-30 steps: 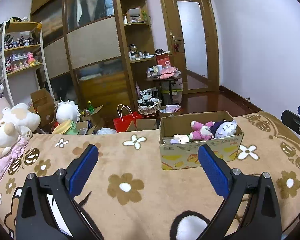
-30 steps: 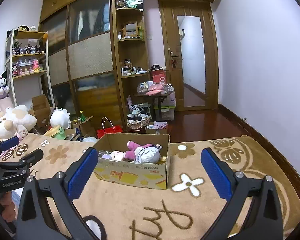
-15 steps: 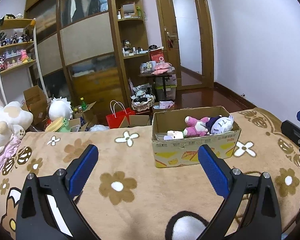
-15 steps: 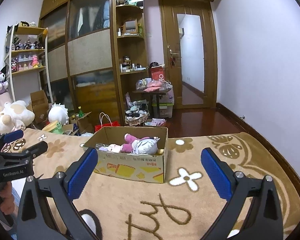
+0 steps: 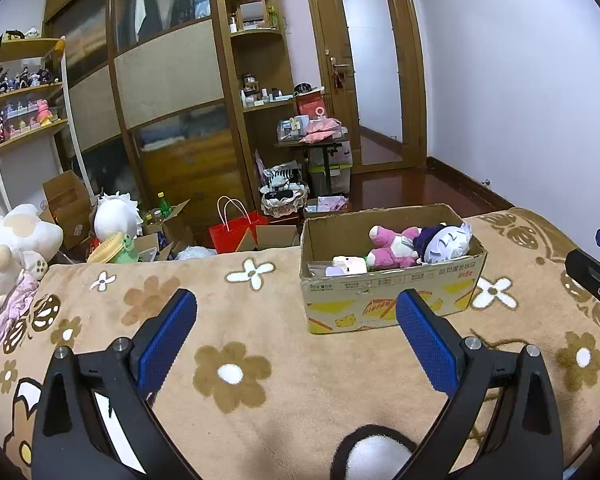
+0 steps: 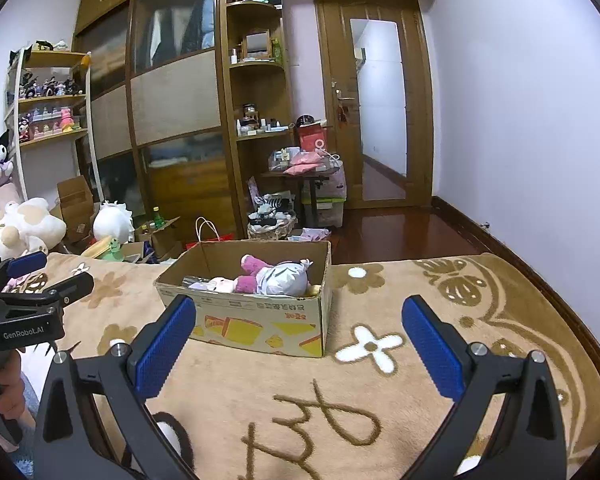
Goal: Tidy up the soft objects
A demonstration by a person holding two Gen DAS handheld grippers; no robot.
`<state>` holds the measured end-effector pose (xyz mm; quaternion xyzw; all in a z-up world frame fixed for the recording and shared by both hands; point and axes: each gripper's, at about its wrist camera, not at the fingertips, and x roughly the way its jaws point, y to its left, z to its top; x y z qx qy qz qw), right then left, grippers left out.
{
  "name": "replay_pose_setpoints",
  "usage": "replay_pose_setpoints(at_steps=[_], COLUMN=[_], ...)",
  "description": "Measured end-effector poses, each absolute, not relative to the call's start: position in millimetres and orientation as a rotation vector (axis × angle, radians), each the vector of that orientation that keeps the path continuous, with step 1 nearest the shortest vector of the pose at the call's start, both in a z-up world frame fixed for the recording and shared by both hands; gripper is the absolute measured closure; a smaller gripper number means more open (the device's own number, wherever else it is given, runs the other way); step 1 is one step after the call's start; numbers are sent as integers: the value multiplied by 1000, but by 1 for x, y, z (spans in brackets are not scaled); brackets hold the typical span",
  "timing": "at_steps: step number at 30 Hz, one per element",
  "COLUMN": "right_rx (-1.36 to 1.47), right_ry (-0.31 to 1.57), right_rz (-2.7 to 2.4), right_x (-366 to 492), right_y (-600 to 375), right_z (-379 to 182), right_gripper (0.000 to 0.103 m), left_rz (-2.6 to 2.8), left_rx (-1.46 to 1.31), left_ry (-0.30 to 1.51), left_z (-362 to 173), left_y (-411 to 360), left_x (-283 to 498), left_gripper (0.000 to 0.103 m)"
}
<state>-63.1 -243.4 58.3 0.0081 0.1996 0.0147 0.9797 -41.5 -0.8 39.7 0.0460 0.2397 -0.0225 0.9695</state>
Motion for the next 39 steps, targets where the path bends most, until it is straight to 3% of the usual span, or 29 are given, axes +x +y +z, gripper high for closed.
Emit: replay_pose_setpoints(at_steps=[39], right_rx=[21], right_ry=[408], right_rz=[7], right_x=[-63], right_y=[-246], right_z=[56], right_gripper=[0], left_rz=[-36], left_rx=[98], left_ry=[481], left_z=[38], left_y=[-2], left_x=[-43], left_gripper=[4])
